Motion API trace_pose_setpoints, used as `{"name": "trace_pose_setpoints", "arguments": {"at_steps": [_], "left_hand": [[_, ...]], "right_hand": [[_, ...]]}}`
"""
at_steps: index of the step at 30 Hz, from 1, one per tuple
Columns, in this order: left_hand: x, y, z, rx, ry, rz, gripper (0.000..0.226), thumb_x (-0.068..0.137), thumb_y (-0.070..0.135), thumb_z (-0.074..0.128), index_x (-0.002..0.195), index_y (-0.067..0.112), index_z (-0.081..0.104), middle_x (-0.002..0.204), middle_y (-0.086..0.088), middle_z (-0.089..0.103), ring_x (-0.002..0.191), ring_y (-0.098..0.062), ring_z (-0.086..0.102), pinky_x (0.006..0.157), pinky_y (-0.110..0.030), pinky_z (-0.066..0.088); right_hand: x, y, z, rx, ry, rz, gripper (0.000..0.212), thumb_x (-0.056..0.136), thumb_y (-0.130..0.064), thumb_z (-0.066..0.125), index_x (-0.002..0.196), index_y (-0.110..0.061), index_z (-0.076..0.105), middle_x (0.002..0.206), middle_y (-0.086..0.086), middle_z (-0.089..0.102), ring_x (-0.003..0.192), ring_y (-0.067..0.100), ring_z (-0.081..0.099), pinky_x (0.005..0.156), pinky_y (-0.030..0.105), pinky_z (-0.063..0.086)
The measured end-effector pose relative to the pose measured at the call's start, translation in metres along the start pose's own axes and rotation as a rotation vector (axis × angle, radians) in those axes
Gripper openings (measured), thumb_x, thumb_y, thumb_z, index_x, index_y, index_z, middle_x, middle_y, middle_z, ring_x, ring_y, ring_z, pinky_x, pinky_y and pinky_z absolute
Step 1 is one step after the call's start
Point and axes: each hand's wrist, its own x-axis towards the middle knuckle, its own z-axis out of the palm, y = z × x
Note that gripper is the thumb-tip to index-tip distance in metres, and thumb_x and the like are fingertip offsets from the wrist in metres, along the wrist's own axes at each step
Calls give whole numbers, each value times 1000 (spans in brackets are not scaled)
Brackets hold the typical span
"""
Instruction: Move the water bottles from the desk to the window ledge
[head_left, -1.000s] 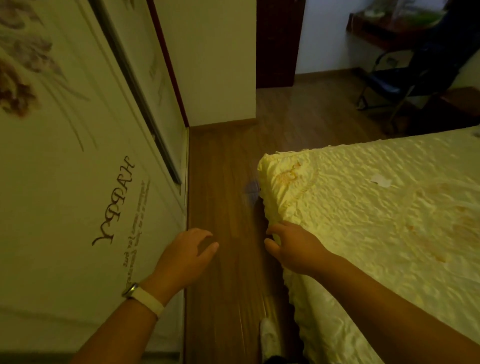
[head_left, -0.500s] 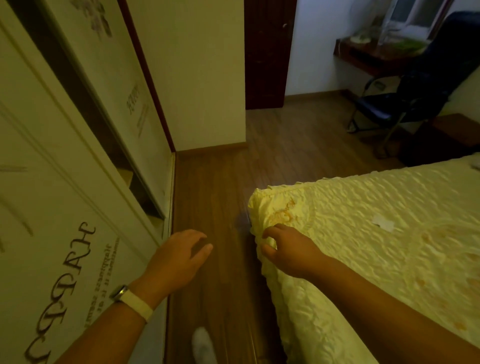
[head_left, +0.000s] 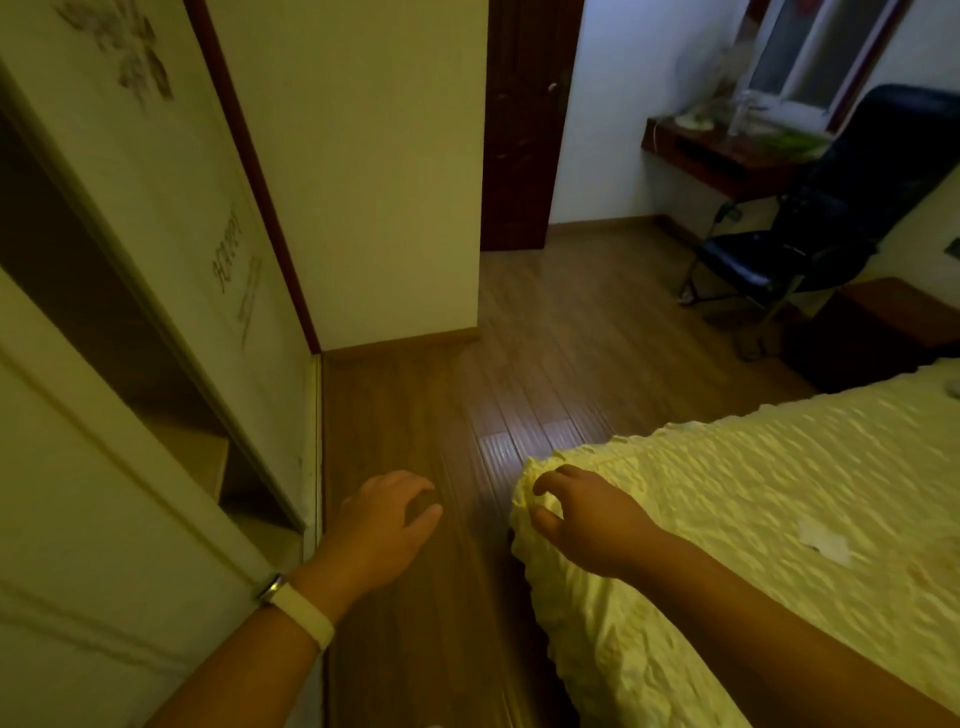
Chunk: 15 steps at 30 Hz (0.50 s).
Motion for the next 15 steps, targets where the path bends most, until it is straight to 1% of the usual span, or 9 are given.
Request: {"name": "trace_pose_setpoints", "arguments": {"at_steps": [4, 9, 12, 15], "left_hand": [[60, -16, -32, 2, -12, 41, 43, 98, 49, 44, 137, 31, 48, 144, 9, 46, 134, -14, 40, 110, -40, 39], [122, -23, -61, 30, -37, 89, 43, 98, 46, 46, 137, 29, 48, 143, 6, 47, 132, -15, 42, 108, -40, 41], [164, -27, -77, 43, -27, 95, 42, 99, 43, 46, 138, 29, 47, 146, 7, 45, 136, -15, 38, 111, -41, 37], [211, -33, -89, 62, -35, 92, 41, 100, 42, 46, 139, 29, 46, 148, 7, 43, 138, -15, 36, 113, -41, 36]], "right_hand": [[60, -11, -20, 50, 51, 27, 39, 97, -43, 51, 130, -24, 56, 131, -2, 55, 113, 18, 55, 88, 35, 50], [124, -12, -42, 66, 84, 55, 41, 96, -45, 50, 131, -23, 56, 132, 0, 56, 113, 20, 57, 90, 39, 51], [167, -8, -49, 62, 66, 71, 40, 98, -45, 48, 130, -23, 56, 131, 1, 55, 112, 22, 57, 91, 42, 51], [215, 2, -49, 62, 36, 64, 39, 99, -43, 45, 131, -22, 55, 131, 0, 55, 113, 20, 56, 92, 38, 50]]}}
